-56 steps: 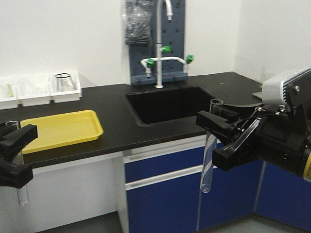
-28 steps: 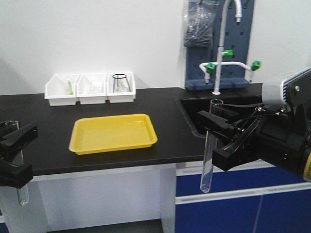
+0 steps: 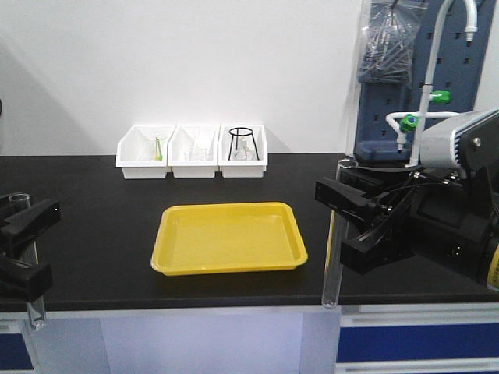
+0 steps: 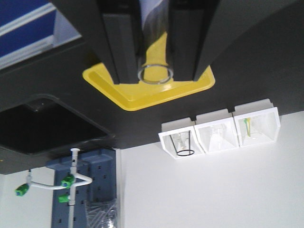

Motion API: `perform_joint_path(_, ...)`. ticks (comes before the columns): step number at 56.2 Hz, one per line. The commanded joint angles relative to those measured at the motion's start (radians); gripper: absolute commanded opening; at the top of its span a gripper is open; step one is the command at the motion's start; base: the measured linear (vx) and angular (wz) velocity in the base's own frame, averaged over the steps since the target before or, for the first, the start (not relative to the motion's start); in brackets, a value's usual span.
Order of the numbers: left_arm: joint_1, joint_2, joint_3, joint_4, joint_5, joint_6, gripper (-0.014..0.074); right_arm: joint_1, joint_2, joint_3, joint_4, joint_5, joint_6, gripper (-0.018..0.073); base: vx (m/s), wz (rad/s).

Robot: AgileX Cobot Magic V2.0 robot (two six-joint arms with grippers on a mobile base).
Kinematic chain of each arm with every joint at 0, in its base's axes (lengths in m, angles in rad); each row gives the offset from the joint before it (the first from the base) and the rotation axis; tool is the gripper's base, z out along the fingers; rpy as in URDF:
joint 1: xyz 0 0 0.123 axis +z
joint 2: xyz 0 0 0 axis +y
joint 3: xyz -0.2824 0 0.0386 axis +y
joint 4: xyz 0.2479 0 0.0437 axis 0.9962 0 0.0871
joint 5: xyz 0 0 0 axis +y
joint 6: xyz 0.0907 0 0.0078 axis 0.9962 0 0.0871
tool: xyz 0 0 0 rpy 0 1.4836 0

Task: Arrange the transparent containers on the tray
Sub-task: 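Hold both test tubes while the base drives to the yellow tray, then lower the left gripper's test tube over the yellow tray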

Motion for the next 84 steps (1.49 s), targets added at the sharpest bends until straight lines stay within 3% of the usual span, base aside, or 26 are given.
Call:
perform_joint_path(1,-0.005,-0.010,-0.027,-0.006,-0.083,-0.010,-0.0004,-0.002,-0.024,-0.032,0.025,-0.019,-0.002,-0.0013,0.28,0.14)
perform_joint_path(84,-0.005,-0.010,-0.027,-0.006,-0.083,-0.010,-0.0004,-0.002,-0.024,-0.032,0.025,-0.019,-0.002,-0.0013,0.29,0.00)
